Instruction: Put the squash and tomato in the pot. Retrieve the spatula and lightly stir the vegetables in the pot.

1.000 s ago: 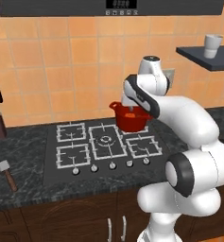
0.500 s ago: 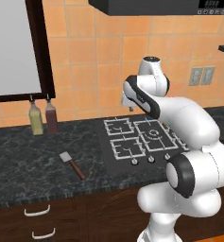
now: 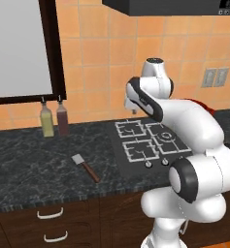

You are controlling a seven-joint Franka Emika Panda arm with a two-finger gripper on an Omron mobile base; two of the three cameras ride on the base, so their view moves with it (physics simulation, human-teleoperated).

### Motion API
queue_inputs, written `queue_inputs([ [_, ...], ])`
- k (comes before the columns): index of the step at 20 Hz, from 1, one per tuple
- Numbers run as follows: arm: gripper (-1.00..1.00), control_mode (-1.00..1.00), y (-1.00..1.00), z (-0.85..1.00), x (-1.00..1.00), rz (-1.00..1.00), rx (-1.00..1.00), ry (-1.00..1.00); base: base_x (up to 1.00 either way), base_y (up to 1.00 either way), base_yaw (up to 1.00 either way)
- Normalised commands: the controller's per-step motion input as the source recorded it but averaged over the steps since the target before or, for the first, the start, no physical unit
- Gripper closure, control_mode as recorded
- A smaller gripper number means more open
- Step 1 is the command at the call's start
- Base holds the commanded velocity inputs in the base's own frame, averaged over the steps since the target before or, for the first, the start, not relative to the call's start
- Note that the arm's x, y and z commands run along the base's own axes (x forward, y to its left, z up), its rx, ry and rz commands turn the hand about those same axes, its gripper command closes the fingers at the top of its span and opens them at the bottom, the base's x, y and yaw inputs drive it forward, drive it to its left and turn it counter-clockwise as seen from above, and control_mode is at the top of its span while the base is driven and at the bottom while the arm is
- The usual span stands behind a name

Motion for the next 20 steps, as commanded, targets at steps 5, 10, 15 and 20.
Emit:
queue_inputs([
  [5, -1.0, -1.0, 0.6, -0.6, -0.12, 0.2, 0.0, 0.31, 0.0, 0.0, 0.0],
  [10, -1.0, -1.0, 0.66, -0.56, -0.5, 0.22, -0.01, 0.18, 0.0, 0.0, 0.0],
  [15, -1.0, -1.0, 0.93, -0.71, -0.59, 0.16, 0.0, -0.01, 0.0, 0.0, 0.0],
  [20, -1.0, -1.0, 0.23, -0.21, -0.06, 0.04, -0.01, 0.0, 0.0, 0.0, 0.0],
])
